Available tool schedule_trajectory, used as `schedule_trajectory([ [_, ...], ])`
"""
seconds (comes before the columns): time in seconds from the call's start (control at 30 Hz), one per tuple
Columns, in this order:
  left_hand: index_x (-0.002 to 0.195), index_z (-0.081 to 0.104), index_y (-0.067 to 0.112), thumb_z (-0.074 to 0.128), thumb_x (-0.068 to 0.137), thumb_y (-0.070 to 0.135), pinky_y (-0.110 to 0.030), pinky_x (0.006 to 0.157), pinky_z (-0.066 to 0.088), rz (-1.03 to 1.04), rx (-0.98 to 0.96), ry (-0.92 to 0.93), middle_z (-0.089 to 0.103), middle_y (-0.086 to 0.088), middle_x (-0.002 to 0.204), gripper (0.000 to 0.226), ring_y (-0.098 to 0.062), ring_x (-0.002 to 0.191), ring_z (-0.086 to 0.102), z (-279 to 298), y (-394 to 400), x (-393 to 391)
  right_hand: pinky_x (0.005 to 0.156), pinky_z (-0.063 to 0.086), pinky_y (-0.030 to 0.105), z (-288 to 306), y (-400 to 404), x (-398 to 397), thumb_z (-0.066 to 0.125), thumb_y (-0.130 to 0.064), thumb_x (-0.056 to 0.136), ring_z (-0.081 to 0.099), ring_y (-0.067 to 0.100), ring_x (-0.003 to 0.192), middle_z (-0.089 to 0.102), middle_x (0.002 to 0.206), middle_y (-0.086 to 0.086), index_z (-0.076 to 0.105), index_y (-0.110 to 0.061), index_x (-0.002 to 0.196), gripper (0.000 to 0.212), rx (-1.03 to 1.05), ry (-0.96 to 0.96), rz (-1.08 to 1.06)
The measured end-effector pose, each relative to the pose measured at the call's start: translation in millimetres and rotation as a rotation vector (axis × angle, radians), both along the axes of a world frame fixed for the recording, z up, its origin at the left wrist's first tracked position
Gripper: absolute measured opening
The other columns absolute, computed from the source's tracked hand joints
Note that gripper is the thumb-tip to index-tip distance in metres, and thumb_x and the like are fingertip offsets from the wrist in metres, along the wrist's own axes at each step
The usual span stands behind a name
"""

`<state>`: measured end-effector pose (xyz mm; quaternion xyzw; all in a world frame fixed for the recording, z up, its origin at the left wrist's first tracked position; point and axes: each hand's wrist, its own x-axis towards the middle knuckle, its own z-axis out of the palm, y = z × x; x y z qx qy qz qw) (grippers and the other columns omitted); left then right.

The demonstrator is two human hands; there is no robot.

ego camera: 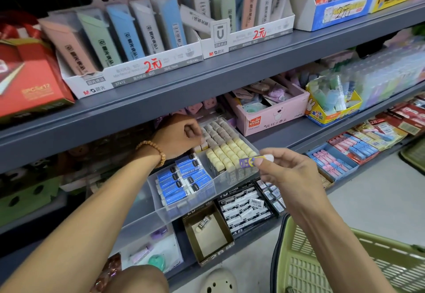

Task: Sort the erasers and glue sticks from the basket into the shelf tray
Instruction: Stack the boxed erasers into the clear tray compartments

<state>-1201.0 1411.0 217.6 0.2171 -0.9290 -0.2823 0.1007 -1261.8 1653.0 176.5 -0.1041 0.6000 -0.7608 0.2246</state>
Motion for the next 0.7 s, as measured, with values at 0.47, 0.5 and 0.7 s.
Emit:
schedule_trajectory([
  [0.47,0.101,0.065,0.014,0.076,0.078,-0.001,-0.025,0.060,0.055,-0.178,0.515,0.266,0.067,0.001,0.069,0.030,-0.014,0.060,0.064,18,78,27,0.061,0.053,0.023,26,-13,15,0.072,-0.013,0.089,0.066,0.011,0.067,0.072,0.080,0.004,0.070,-0.009,0.096,0.008,0.013,0.113,0.028],
  [0.5,0.101,0.064,0.012,0.073,0.081,-0.003,-0.026,0.059,0.055,-0.147,0.586,0.282,0.068,0.000,0.069,0.026,-0.017,0.060,0.066,19,78,28,0.063,0.054,0.024,23,-11,17,0.071,-0.015,0.089,0.065,0.011,0.069,0.072,0.079,0.003,0.071,-0.010,0.095,0.008,0.045,0.114,0.045],
  [0.7,0.097,0.068,0.008,0.063,0.089,-0.003,-0.021,0.064,0.058,-0.135,0.709,0.276,0.071,-0.012,0.081,0.014,-0.015,0.065,0.069,26,77,32,0.059,0.053,0.020,22,-14,21,0.073,-0.011,0.087,0.062,0.012,0.061,0.070,0.070,0.007,0.070,-0.004,0.094,0.011,0.099,0.130,0.114],
])
